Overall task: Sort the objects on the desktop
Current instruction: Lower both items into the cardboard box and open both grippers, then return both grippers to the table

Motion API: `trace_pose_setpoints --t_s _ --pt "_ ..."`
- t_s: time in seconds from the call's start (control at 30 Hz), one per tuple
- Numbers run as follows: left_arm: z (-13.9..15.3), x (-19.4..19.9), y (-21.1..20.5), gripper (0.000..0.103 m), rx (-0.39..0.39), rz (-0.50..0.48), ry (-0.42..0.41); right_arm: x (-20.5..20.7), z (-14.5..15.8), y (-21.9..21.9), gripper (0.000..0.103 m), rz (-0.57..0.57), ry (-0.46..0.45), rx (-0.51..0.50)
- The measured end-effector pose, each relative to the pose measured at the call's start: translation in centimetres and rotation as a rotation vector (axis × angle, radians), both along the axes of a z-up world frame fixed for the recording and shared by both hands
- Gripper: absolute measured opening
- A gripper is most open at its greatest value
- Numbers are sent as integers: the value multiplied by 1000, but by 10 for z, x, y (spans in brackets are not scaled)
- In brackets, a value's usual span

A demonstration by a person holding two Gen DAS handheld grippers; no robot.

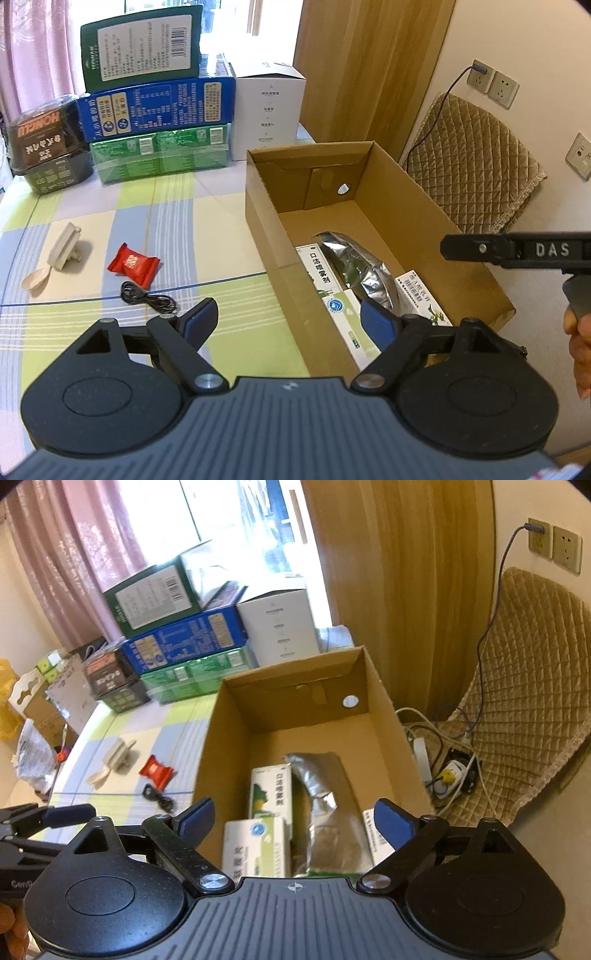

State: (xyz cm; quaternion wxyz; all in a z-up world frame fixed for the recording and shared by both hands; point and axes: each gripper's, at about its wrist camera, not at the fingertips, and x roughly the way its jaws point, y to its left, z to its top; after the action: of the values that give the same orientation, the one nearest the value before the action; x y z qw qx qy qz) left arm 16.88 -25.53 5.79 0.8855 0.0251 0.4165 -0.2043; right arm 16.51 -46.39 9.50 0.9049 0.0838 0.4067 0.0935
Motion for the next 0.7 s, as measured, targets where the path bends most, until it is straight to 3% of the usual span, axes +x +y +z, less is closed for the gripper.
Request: trace_pose_setpoints --t_s 0.4,0.57,0.7 --pt "14 -34 39 91 18 23 -36 -41 18 34 99 49 -31 -15" --pt "16 -49 69 102 41 25 -59 -55 23 56 101 83 -47 -26" --pt "13 -57 106 102 77 53 -67 -61 23 75 101 108 -45 -45"
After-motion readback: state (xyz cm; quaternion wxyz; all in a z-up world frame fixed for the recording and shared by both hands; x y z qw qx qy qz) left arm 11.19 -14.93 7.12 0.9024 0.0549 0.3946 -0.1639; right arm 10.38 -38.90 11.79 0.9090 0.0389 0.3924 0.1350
